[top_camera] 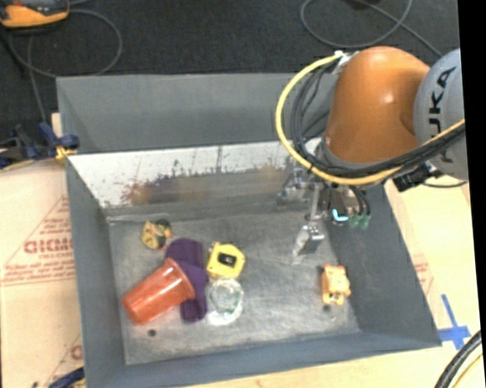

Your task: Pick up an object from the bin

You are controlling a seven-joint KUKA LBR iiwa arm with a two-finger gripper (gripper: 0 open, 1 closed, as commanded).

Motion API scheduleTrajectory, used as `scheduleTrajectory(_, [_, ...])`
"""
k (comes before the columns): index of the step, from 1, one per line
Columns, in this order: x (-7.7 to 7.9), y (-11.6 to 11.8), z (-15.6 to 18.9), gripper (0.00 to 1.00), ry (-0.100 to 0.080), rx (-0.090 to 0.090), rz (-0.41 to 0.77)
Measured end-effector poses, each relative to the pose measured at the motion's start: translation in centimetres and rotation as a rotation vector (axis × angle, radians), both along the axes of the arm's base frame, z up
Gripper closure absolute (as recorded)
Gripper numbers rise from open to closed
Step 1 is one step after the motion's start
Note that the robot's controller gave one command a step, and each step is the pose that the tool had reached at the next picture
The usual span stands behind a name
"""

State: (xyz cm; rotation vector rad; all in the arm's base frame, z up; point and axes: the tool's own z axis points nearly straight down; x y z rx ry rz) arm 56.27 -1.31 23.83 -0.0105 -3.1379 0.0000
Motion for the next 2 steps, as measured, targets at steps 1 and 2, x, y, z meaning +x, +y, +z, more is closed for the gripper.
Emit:
scheduleTrajectory(1, [0.1, 0.0, 0.4, 0.0, -0.008, 0.0, 0.0])
scheduleTrajectory(2, [1.2, 0.4, -3.4, 0.0, -0.015, -0.001, 0.069])
